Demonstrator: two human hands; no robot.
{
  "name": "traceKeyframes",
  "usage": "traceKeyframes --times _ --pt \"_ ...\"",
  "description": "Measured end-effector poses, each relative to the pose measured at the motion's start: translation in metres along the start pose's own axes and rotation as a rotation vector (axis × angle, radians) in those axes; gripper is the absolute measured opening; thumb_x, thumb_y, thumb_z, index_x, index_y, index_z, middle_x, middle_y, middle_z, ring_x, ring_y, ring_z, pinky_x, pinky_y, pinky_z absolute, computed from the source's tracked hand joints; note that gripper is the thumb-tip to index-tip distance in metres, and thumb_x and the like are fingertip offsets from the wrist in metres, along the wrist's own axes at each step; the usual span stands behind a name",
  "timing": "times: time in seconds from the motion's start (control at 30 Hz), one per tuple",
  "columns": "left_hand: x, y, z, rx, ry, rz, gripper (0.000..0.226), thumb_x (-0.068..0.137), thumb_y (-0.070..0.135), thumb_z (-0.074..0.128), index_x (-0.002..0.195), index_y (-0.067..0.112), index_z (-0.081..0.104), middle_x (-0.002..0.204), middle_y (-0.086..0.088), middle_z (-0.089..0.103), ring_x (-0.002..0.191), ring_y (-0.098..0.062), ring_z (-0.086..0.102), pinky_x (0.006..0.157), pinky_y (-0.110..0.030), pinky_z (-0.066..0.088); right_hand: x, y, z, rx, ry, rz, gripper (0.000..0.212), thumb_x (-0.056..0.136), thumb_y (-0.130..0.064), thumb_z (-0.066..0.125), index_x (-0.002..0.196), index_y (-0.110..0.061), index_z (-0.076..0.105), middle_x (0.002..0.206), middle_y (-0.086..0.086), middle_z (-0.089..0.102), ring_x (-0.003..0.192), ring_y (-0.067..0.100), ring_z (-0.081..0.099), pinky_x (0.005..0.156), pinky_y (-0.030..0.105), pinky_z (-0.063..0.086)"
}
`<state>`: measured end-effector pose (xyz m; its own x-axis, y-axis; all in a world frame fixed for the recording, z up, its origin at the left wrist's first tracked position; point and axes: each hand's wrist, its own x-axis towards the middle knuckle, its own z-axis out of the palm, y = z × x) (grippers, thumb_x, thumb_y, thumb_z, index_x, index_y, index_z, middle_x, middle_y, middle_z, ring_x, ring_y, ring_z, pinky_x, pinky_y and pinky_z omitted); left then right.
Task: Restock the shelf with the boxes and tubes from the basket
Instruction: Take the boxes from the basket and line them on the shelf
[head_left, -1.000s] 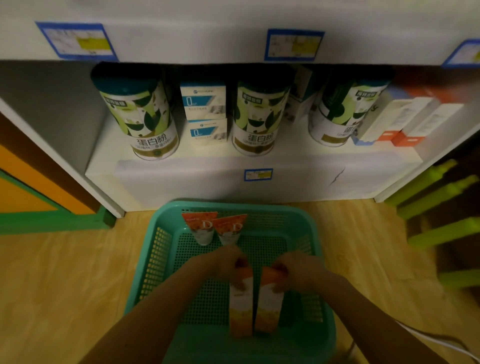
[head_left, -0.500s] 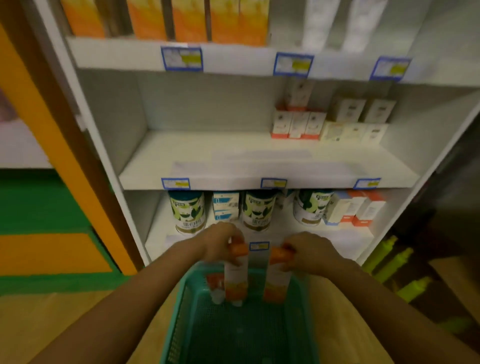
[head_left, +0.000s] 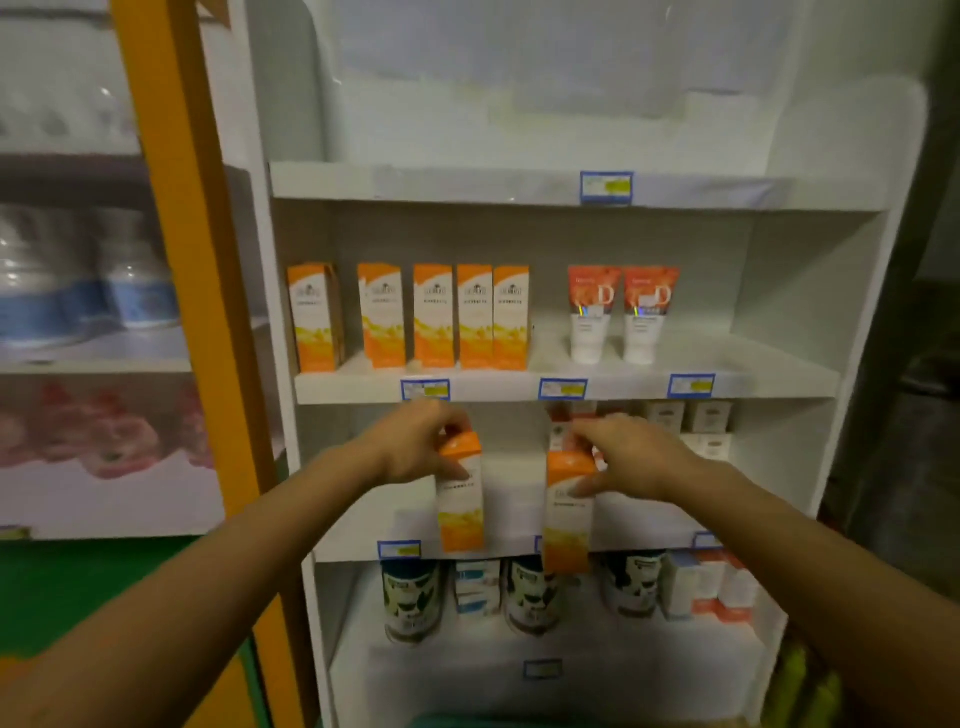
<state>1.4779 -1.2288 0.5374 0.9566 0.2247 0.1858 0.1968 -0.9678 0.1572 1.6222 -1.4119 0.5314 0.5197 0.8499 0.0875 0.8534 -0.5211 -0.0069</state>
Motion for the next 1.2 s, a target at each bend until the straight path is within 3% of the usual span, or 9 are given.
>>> traceKeyframes --times 0.1,0.27,0.37,0.47,0.63,0.77,1.2 --pt "0.008 0.002 -0.031 0.038 0.104 -0.008 0.049 0.079 0.026 0.07 0.123 0.01 0.056 0.123 -0.009 0.06 0.11 -0.023 0.056 0.093 -0.031 0.046 0.007 -0.005 -0.036 -0.022 0.056 0.007 0.047 0.077 -0.044 0.069 0.116 -0.023 0.052 0.12 0.001 0.059 0.108 0.021 0.055 0.076 0.03 0.038" --pt "0.033 -0.001 -0.072 0.048 0.252 -0.022 0.052 0.079 0.025 0.071 0.125 0.01 0.056 0.122 -0.008 0.061 0.108 -0.022 0.057 0.092 -0.032 0.047 0.024 -0.006 -0.082 0.015 0.143 0.0 0.047 0.075 -0.039 0.073 0.115 -0.023 0.054 0.12 0.001 0.061 0.107 0.021 0.057 0.091 0.039 0.049" --pt "0.048 -0.004 -0.09 0.072 0.294 -0.021 0.047 0.079 0.026 0.07 0.122 0.009 0.058 0.118 -0.009 0.062 0.095 -0.017 0.054 0.083 -0.028 0.046 0.037 -0.006 -0.102 0.047 0.167 -0.002 0.046 0.075 -0.037 0.073 0.115 -0.021 0.055 0.118 0.002 0.06 0.106 0.021 0.056 0.094 0.041 0.049" --pt "0.062 -0.007 -0.102 0.056 0.308 -0.03 0.042 0.078 0.024 0.072 0.116 0.008 0.061 0.117 -0.009 0.063 0.093 -0.015 0.053 0.08 -0.027 0.045 0.05 -0.003 -0.117 0.052 0.205 0.011 0.047 0.076 -0.034 0.073 0.116 -0.019 0.054 0.12 0.004 0.06 0.108 0.023 0.056 0.095 0.041 0.049" --pt "0.083 -0.008 -0.113 0.051 0.288 -0.024 0.043 0.077 0.025 0.073 0.115 0.008 0.063 0.116 -0.01 0.065 0.104 -0.024 0.06 0.091 -0.036 0.051 0.072 0.012 -0.132 0.072 0.265 0.051 0.049 0.074 -0.031 0.075 0.116 -0.016 0.056 0.12 0.007 0.06 0.107 0.024 0.058 0.092 0.04 0.051" --pt "0.097 -0.005 -0.119 0.056 0.306 -0.002 0.043 0.075 0.027 0.075 0.112 0.01 0.064 0.114 -0.009 0.067 0.098 -0.022 0.061 0.091 -0.039 0.053 0.092 0.025 -0.135 0.114 0.332 0.092 0.047 0.074 -0.028 0.076 0.114 -0.016 0.057 0.12 0.008 0.061 0.106 0.025 0.059 0.09 0.039 0.053" --pt "0.129 0.008 -0.122 0.065 0.284 0.067 0.047 0.074 0.029 0.075 0.115 0.01 0.063 0.116 -0.009 0.066 0.093 -0.014 0.055 0.081 -0.027 0.048 0.143 0.032 -0.123 0.17 0.353 0.17 0.04 0.078 -0.025 0.072 0.114 -0.014 0.057 0.121 0.01 0.061 0.11 0.027 0.058 0.093 0.038 0.048"
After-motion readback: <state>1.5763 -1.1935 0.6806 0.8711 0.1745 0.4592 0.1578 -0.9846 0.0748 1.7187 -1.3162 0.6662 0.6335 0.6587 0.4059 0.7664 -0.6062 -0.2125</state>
